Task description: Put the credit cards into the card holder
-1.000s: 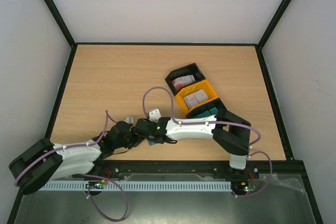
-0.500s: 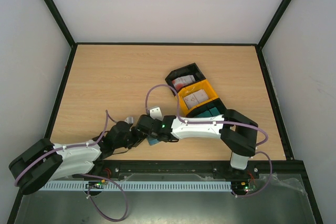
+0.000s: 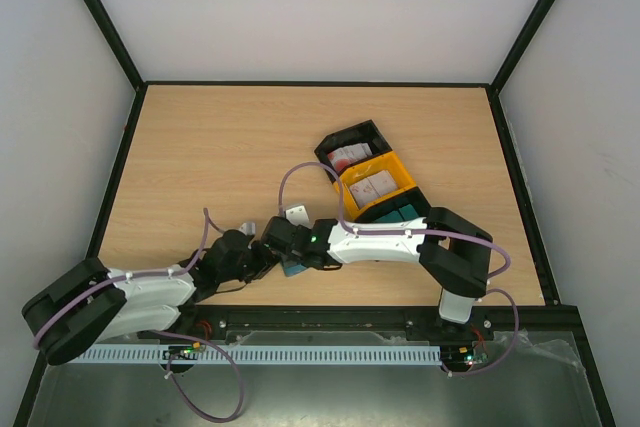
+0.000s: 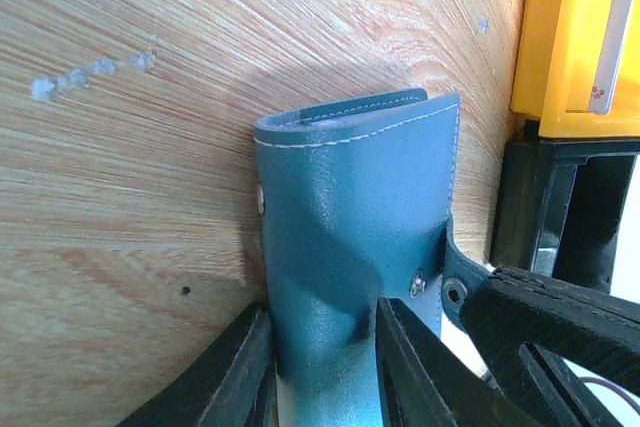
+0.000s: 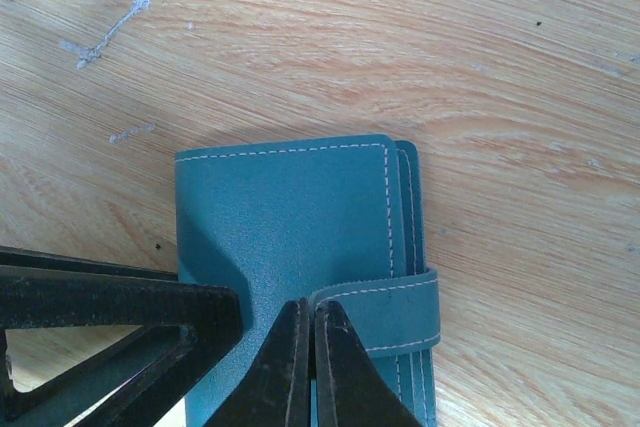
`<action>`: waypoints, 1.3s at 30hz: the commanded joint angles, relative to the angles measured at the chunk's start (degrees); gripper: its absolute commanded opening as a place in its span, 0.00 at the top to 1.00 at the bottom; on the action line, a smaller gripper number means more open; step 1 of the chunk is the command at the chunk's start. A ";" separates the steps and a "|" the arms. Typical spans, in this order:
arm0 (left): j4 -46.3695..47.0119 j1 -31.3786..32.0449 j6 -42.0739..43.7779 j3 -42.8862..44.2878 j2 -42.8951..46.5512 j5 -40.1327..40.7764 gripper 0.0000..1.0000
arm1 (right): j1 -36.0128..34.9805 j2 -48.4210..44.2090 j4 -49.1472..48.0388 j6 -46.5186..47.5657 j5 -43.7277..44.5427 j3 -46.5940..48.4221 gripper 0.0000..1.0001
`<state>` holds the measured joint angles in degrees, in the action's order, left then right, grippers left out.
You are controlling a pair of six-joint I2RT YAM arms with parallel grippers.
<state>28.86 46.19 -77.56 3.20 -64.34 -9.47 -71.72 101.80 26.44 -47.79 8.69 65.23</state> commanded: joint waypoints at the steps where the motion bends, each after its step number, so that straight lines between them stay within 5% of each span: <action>1: -8.90 -0.40 1.06 -1.44 -2.29 1.04 0.69 | 0.06 1.04 0.72 1.12 1.38 0.23 0.98; 39: -6.80 -0.41 1.76 -1.44 -4.48 0.07 0.78 | 0.00 3.63 -1.53 2.16 0.66 0.37 0.98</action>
<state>30.59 45.93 -76.90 3.46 -66.76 -10.22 -71.61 104.18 26.20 -44.84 8.51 65.23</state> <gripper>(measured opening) 0.224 0.022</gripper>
